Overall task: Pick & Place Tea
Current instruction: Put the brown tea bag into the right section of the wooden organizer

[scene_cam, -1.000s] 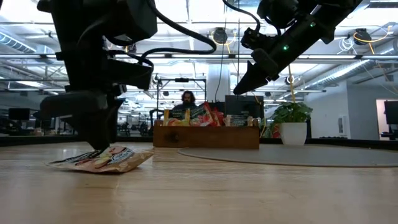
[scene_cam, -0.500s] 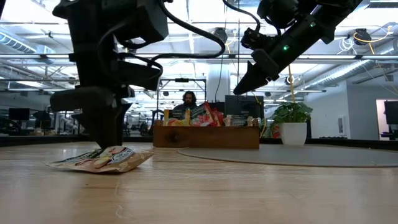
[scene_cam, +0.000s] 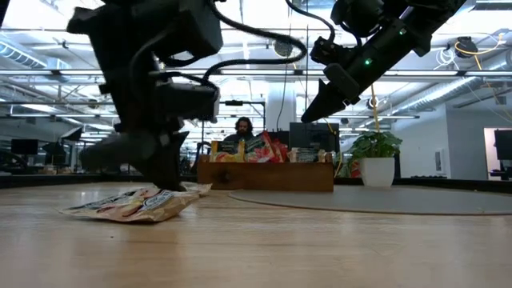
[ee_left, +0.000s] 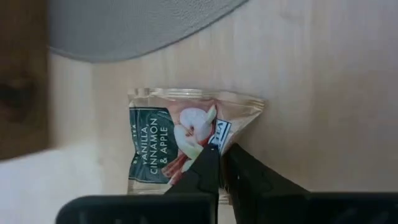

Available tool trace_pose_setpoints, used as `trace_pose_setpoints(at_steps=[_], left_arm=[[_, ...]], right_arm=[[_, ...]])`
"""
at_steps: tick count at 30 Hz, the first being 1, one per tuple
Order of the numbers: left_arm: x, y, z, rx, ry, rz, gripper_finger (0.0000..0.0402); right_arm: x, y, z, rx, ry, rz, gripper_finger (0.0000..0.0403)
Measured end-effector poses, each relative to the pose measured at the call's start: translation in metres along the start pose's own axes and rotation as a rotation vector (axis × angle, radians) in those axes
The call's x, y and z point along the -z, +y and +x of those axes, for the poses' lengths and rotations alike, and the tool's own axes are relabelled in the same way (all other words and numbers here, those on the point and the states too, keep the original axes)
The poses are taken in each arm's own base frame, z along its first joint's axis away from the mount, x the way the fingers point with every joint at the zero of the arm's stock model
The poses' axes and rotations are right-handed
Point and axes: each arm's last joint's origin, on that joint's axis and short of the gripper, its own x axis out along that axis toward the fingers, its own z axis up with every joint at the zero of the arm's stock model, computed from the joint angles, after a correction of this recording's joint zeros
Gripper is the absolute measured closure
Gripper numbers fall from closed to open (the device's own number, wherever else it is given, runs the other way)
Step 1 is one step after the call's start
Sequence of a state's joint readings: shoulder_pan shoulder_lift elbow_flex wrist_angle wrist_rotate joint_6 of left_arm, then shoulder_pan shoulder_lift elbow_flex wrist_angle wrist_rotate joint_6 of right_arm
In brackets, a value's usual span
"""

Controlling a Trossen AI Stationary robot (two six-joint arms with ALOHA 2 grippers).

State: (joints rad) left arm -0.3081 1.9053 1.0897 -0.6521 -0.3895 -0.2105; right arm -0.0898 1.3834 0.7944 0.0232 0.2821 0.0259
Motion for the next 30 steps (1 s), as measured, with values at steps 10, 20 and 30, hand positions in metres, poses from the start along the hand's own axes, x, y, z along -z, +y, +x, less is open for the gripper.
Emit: trace_pose_setpoints(at_steps=[10, 20, 30], left_arm=[[-0.022, -0.013, -0.043, -0.560, -0.106, 0.465, 0.0391], [-0.046, -0.007, -0.050, -0.728, -0.169, 0.588, 0.0390], [-0.056, -0.008, -0.054, -0.756, -0.211, 0.623, 0.0391]], right_arm=[[-0.004, 0.002, 0.000, -0.143, -0.035, 0.082, 0.0250], [-0.013, 0.008, 0.008, -0.390, -0.132, 0.177, 0.0250], [-0.013, 0.010, 0.035, -0.511, -0.204, 0.247, 0.0250]])
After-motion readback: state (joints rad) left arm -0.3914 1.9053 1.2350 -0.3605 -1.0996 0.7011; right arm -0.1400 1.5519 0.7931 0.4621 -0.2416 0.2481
